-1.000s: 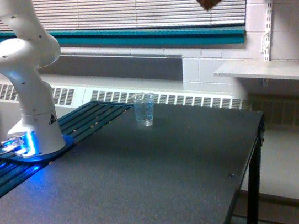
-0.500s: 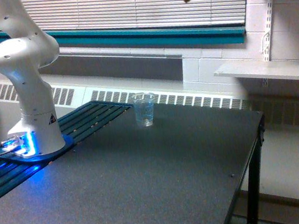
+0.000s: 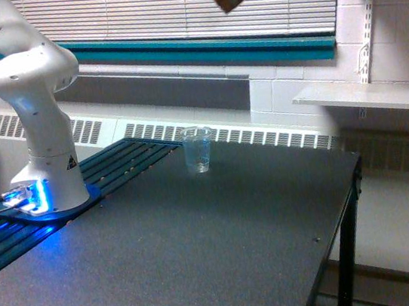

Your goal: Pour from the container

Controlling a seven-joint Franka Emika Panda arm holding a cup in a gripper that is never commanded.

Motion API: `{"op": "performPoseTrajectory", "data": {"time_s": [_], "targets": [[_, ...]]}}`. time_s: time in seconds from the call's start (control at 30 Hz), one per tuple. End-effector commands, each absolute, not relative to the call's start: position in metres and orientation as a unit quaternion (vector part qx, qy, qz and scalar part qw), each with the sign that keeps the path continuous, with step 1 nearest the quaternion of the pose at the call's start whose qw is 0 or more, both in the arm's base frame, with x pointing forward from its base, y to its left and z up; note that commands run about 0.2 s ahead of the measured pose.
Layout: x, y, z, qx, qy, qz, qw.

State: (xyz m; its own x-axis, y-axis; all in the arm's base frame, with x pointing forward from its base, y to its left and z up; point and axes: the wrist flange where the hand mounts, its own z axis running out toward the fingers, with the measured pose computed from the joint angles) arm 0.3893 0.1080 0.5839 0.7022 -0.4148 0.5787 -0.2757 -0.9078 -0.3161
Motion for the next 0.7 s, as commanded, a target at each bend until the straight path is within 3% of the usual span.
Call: {"op": "performPoseTrajectory", "data": {"time_s": [0.03,0.7], "targets": [[0.351,0.137,0.565,-0.925,0.177,-0.317,0.112],[0.267,0.199,0.505,-0.939,0.201,-0.250,0.123]]}}
